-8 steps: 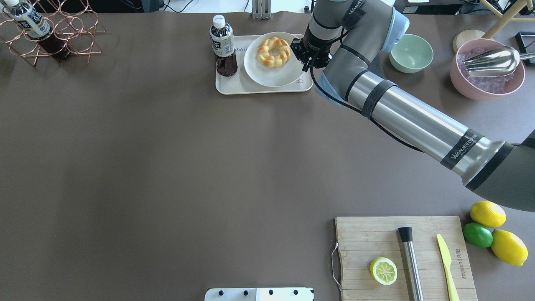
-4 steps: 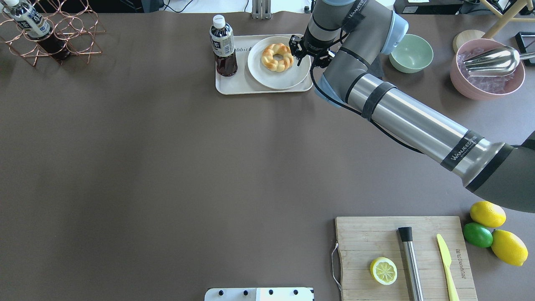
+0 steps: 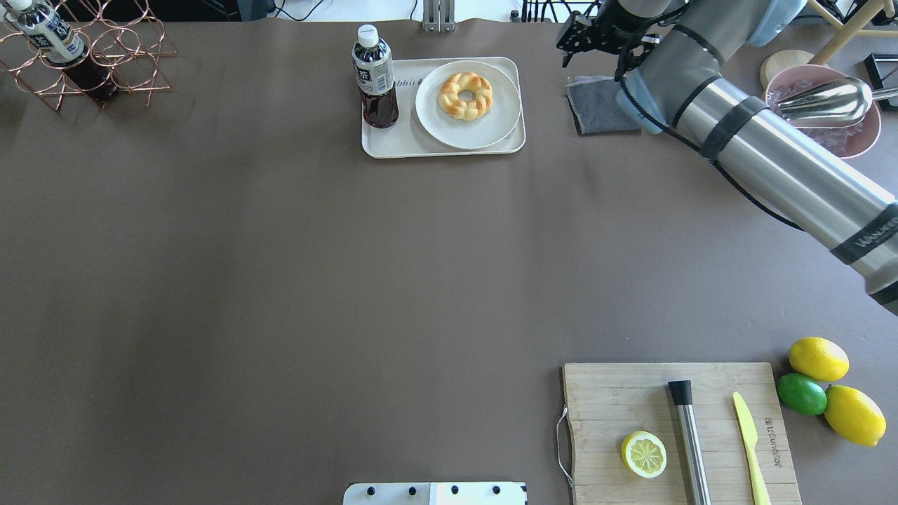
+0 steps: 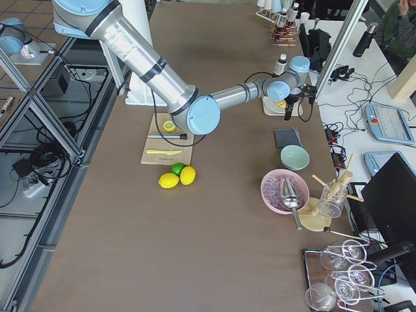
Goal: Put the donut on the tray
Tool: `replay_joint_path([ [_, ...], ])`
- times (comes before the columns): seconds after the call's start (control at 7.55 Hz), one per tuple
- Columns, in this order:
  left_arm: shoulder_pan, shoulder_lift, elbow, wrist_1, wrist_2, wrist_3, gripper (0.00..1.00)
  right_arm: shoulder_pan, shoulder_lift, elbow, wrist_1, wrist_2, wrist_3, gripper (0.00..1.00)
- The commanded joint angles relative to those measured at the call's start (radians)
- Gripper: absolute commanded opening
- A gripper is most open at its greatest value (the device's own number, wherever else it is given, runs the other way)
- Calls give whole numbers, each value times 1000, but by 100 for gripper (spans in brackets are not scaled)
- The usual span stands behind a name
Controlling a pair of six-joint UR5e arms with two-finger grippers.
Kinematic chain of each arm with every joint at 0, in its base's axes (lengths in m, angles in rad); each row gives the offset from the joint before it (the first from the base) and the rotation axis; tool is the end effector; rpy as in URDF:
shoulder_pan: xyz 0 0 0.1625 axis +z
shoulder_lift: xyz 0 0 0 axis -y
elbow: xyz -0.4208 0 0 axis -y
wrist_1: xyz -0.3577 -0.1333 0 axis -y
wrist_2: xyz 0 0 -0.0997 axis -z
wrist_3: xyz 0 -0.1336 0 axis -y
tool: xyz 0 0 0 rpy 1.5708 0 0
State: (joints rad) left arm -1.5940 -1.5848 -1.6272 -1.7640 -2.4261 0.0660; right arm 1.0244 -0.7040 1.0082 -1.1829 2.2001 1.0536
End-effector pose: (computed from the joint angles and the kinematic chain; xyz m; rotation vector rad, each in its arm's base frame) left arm -0.0436 -0.4809 0.6167 0.2851 0.8388 0.1527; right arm -0.3730 -0.7185 0.3473 0.0329 -0.9010 0.2549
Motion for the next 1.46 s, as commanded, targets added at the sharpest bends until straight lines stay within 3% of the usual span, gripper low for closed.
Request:
replay_joint_path([
  [0.0,-55,37,4,14,-1,6,98,179,-246,298,-298,72,-429,100],
  [0.13,-61,39,0,44,1,6,98,280,-328,358,-390,99,-616,100],
  [0.4,-63,39,1,46,2,3,98,480,-440,380,-532,99,-1019,100],
  [0.66,-63,40,0,37,2,8,98,626,-579,389,-538,66,-1244,100],
  [0.93,-63,55,7,37,7,5,98,672,-659,405,-537,34,-1297,100],
  [1.32,-83,92,10,-9,-13,-41,98,672,-692,399,-534,3,-1282,100],
])
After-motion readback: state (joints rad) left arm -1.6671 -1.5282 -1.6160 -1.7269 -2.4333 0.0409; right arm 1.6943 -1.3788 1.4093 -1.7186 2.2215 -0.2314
